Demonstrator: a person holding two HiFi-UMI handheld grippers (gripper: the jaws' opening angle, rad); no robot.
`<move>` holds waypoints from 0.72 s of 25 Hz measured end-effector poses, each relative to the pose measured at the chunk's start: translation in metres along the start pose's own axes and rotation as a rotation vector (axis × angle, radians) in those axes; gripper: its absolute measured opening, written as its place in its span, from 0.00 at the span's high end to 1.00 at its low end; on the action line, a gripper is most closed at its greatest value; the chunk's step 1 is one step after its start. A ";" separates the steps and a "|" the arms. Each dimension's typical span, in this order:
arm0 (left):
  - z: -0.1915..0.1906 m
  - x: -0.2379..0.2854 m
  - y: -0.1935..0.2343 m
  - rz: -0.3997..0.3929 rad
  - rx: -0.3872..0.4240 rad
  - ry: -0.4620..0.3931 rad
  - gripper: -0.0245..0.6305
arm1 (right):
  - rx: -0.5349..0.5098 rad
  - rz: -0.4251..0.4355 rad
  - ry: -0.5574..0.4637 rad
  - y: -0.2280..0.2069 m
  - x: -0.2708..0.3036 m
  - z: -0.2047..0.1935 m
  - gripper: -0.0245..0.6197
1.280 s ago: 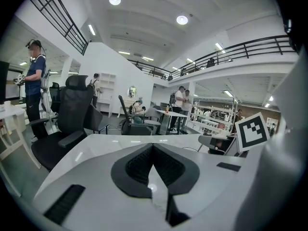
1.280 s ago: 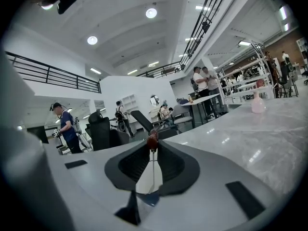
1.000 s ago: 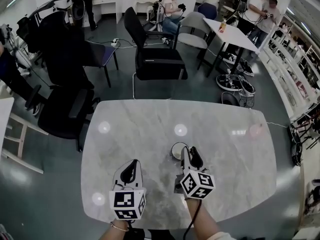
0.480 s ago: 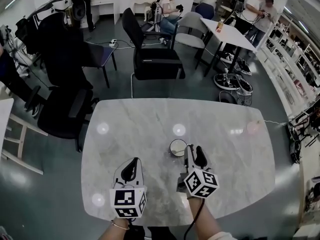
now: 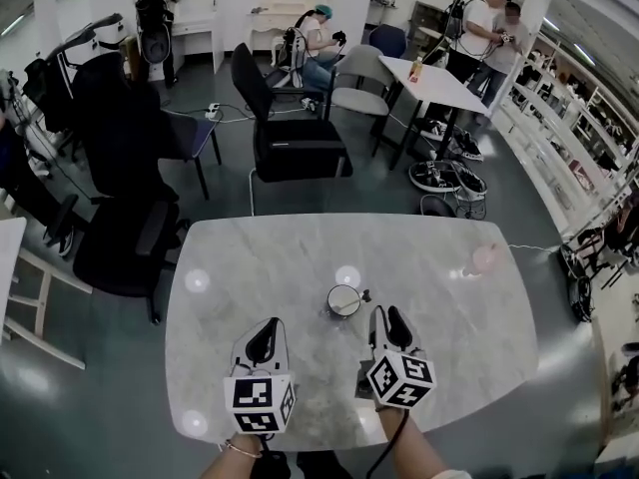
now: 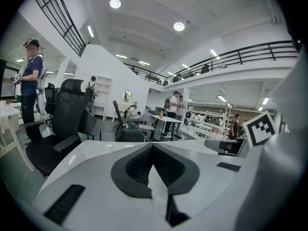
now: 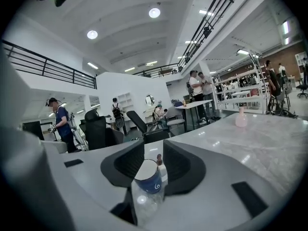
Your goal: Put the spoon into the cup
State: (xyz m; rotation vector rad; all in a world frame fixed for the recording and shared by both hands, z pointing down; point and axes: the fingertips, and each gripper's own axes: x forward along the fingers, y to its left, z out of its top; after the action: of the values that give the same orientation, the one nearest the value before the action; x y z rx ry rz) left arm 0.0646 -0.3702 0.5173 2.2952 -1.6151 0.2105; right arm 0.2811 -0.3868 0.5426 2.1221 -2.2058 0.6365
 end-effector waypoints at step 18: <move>0.050 -0.010 -0.040 -0.133 0.011 -0.071 0.94 | -0.156 -0.073 -0.105 0.019 -0.089 0.063 0.90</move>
State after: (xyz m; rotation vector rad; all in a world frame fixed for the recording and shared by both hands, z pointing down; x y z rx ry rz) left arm 0.0955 -0.3665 0.4605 2.4330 -1.4899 0.1076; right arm 0.2866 -0.3203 0.4543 2.1907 -2.1370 0.3453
